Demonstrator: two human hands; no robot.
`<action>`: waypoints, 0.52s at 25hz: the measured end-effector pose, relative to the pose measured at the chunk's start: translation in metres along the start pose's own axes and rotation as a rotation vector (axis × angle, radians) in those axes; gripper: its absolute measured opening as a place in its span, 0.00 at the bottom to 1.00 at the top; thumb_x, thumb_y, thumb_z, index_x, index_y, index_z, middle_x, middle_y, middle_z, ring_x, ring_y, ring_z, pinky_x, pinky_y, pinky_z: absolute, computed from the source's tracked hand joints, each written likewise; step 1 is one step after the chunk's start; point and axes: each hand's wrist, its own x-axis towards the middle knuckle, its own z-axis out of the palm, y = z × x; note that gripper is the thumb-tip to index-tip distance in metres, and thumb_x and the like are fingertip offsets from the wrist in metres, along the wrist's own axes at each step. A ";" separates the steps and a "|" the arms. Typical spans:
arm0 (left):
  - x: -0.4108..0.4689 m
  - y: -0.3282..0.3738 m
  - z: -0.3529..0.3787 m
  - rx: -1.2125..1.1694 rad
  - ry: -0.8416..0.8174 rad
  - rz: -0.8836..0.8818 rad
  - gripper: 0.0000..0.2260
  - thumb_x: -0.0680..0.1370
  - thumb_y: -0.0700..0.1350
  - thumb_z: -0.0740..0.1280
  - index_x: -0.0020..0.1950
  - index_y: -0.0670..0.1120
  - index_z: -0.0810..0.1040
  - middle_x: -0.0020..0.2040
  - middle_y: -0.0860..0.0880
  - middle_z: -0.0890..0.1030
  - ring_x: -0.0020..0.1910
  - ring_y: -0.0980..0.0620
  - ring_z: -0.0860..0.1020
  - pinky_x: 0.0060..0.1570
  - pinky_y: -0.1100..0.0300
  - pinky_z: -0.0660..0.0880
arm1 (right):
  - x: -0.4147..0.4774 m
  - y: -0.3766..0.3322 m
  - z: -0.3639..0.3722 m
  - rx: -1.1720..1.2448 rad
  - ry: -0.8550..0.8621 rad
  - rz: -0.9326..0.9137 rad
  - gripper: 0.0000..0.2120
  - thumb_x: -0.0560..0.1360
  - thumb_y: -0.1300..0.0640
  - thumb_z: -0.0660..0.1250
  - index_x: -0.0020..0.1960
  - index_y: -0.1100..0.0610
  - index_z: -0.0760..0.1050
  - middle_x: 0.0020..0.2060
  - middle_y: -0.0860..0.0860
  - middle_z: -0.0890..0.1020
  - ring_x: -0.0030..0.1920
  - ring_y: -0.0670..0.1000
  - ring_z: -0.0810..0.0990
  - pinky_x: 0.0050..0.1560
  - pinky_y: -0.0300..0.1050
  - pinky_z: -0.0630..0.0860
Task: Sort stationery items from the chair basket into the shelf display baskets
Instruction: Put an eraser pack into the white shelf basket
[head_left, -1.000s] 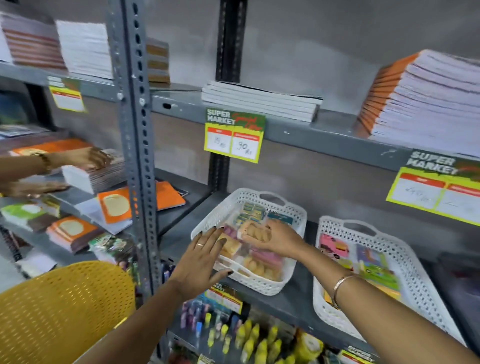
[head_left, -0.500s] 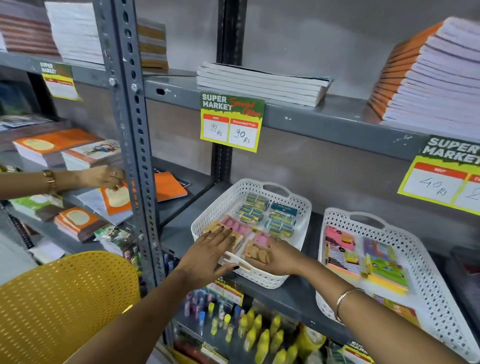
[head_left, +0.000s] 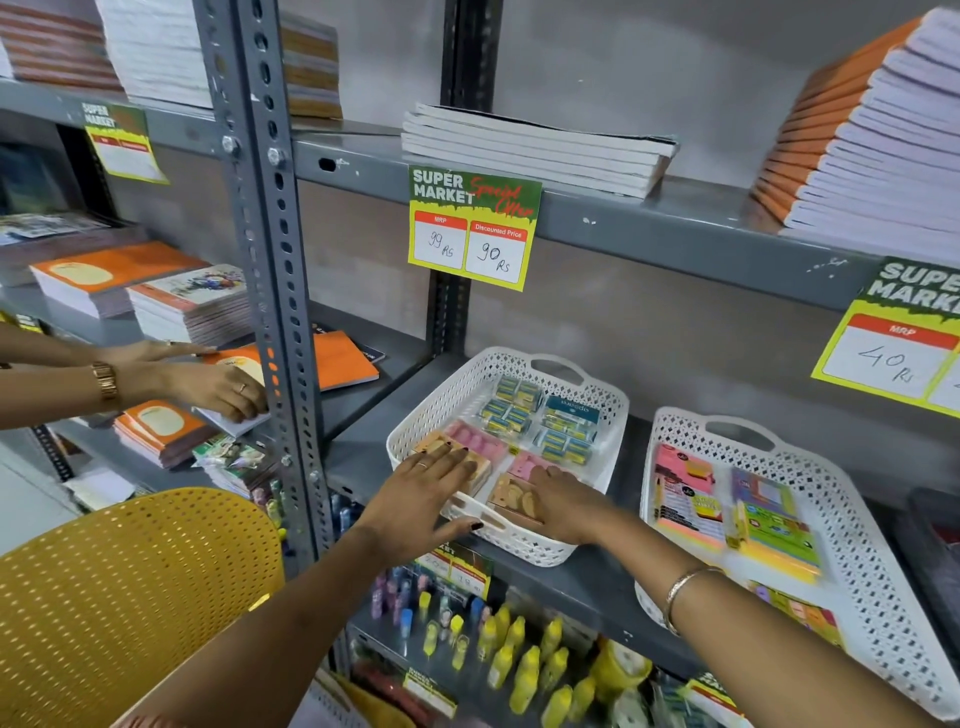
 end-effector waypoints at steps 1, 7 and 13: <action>0.000 0.000 0.000 0.001 0.001 0.001 0.39 0.75 0.70 0.40 0.71 0.44 0.67 0.69 0.42 0.70 0.67 0.43 0.67 0.66 0.47 0.54 | 0.000 0.000 0.000 -0.012 0.005 0.002 0.25 0.75 0.56 0.62 0.68 0.61 0.58 0.66 0.60 0.68 0.64 0.59 0.69 0.55 0.51 0.72; 0.000 0.001 0.000 0.051 0.019 -0.001 0.40 0.74 0.71 0.39 0.72 0.44 0.65 0.71 0.42 0.67 0.69 0.44 0.65 0.67 0.50 0.50 | 0.001 0.001 -0.001 0.016 -0.008 -0.004 0.25 0.74 0.57 0.63 0.67 0.63 0.59 0.64 0.62 0.69 0.62 0.60 0.71 0.56 0.51 0.72; -0.016 0.000 -0.001 0.189 0.083 -0.023 0.35 0.78 0.66 0.47 0.76 0.43 0.51 0.76 0.42 0.52 0.74 0.45 0.47 0.70 0.46 0.43 | -0.007 -0.010 -0.019 0.058 0.116 -0.008 0.32 0.72 0.44 0.65 0.69 0.58 0.59 0.66 0.57 0.67 0.65 0.58 0.68 0.61 0.53 0.73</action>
